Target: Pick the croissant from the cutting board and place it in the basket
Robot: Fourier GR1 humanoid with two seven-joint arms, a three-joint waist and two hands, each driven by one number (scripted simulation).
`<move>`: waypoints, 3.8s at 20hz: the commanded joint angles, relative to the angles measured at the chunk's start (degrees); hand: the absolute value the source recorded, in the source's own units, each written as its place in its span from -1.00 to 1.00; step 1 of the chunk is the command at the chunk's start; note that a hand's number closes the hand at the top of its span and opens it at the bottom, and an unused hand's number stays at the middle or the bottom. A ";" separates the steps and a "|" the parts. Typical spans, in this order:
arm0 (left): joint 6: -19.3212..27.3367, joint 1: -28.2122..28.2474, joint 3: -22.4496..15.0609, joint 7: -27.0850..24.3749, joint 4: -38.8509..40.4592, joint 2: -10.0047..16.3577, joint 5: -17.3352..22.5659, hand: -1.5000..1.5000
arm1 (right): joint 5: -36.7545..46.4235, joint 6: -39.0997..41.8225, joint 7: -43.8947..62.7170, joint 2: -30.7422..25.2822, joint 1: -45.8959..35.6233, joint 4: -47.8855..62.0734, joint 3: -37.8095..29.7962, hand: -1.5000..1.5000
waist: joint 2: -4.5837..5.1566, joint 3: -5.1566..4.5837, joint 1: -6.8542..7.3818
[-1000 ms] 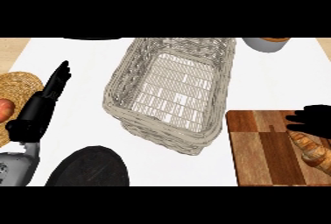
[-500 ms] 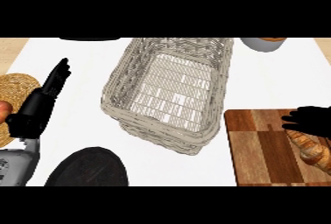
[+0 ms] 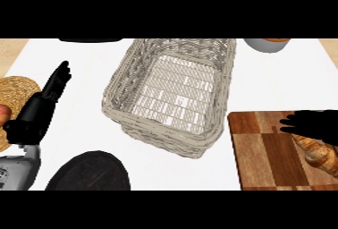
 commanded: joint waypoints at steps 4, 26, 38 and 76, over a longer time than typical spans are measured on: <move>-2.72 2.89 2.94 -4.06 0.67 0.23 -0.74 0.00 | 2.67 0.68 -4.06 1.48 3.85 0.96 -2.67 -1.00 | -0.07 -0.03 -0.28; -5.35 0.05 5.84 -1.55 0.92 -3.76 -4.34 0.00 | 14.23 -4.90 -10.43 8.16 2.04 14.37 -6.63 -1.00 | -0.03 -0.02 -0.21; -7.13 -2.53 7.22 1.13 0.82 -3.51 -3.68 0.00 | 16.98 -14.19 -11.68 15.34 2.65 20.74 -4.27 1.00 | 0.10 0.02 -0.26; -6.99 -1.57 7.53 0.80 -0.25 -3.96 -5.66 0.00 | -19.92 -1.55 79.93 46.26 -42.04 -18.78 -34.70 1.00 | -0.50 -0.14 0.18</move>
